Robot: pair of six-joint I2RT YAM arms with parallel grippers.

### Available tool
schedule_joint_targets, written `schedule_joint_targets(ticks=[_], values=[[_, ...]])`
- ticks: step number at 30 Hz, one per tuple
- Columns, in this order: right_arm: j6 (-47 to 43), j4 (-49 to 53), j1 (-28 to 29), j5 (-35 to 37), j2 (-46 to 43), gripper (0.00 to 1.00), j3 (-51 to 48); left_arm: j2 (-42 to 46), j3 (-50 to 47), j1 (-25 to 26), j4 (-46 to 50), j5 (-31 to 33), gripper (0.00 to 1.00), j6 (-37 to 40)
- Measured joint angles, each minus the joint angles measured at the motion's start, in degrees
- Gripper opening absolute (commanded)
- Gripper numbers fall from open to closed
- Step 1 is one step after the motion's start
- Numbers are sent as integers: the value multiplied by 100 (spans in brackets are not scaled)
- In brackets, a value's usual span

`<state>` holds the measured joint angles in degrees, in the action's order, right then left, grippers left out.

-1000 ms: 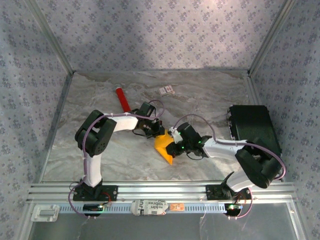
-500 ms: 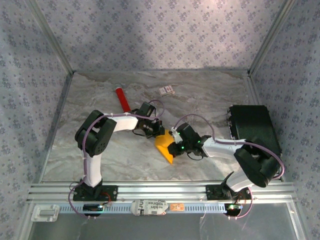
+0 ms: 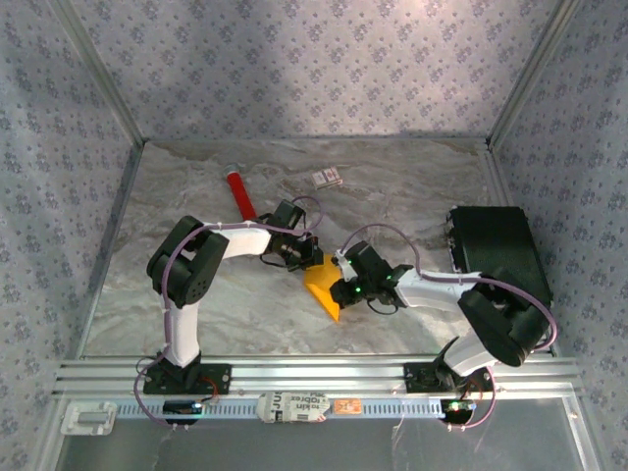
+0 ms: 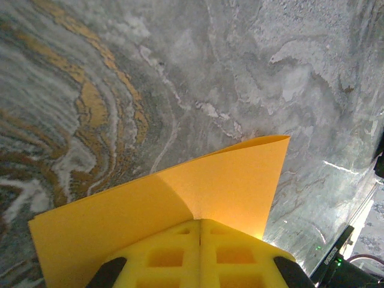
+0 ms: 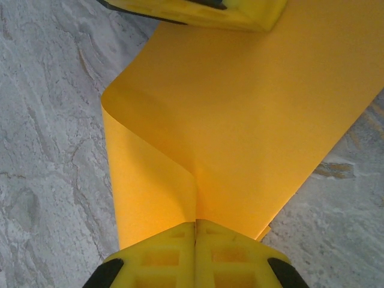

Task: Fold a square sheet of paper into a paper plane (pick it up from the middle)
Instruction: Third fold the triangle at the center of the table.

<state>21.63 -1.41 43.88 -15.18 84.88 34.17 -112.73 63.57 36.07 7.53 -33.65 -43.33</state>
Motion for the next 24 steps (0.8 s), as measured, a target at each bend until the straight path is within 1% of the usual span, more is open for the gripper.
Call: schedule_joint_targets(ticks=[24], values=[[0,105,107,140,105,4,92,0,-4,0,-4,0,3,0]])
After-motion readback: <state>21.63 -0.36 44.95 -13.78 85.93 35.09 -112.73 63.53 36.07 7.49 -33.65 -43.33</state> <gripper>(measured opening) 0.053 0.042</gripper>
